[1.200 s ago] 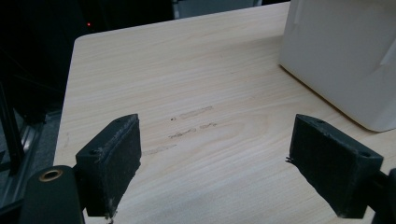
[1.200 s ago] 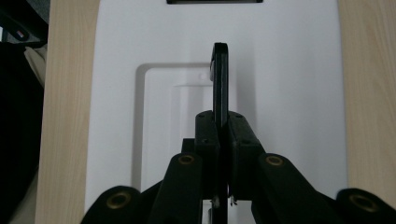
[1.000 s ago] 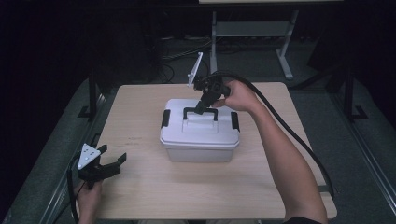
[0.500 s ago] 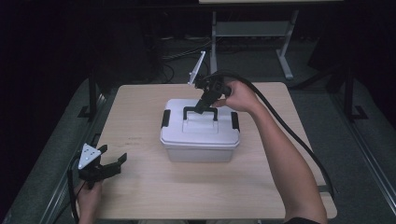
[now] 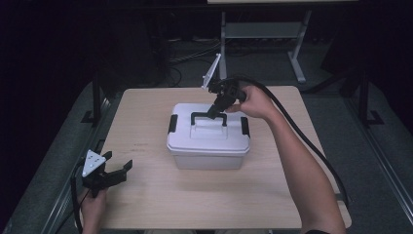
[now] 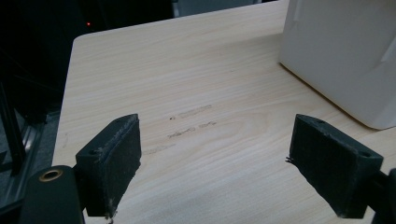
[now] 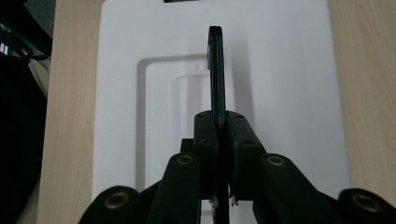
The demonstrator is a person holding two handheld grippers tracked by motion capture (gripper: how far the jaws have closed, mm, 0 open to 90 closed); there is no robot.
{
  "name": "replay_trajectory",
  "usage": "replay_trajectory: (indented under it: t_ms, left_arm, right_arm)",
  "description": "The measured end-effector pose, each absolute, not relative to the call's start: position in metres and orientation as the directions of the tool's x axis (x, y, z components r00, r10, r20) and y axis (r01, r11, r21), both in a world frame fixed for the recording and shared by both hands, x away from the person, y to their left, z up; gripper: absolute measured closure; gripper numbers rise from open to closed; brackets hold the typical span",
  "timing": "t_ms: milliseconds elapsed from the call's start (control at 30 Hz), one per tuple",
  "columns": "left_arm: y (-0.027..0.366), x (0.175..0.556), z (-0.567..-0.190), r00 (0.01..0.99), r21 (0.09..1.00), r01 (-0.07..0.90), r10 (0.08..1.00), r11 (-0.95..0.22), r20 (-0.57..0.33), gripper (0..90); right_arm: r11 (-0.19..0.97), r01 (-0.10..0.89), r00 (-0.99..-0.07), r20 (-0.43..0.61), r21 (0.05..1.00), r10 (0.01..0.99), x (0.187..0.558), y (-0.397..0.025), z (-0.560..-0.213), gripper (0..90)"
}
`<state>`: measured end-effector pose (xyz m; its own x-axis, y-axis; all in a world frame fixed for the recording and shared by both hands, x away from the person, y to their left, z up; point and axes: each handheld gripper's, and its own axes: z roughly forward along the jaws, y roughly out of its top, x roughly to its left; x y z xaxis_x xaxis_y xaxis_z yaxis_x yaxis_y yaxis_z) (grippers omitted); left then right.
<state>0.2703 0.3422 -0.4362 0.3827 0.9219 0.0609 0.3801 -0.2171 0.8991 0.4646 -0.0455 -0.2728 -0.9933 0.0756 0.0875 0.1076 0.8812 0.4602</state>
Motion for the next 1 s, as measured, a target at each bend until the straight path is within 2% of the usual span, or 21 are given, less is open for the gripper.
replay_trajectory:
  t_ms: [400, 1000]
  left_arm:
    - [0.344, 0.269, -0.436, 0.377, 0.900, 0.380, 0.924, -0.212, 0.058, 16.1]
    - [0.343, 0.269, -0.436, 0.378, 0.898, 0.382, 0.924, -0.219, 0.064, 16.1]
  right_arm:
    - [0.882, 0.110, -0.992, 0.098, 0.458, 0.073, 0.466, -0.042, -0.277, 83.1]
    - [0.837, 0.175, -0.985, 0.100, 0.518, 0.143, 0.463, -0.067, -0.275, 66.7]
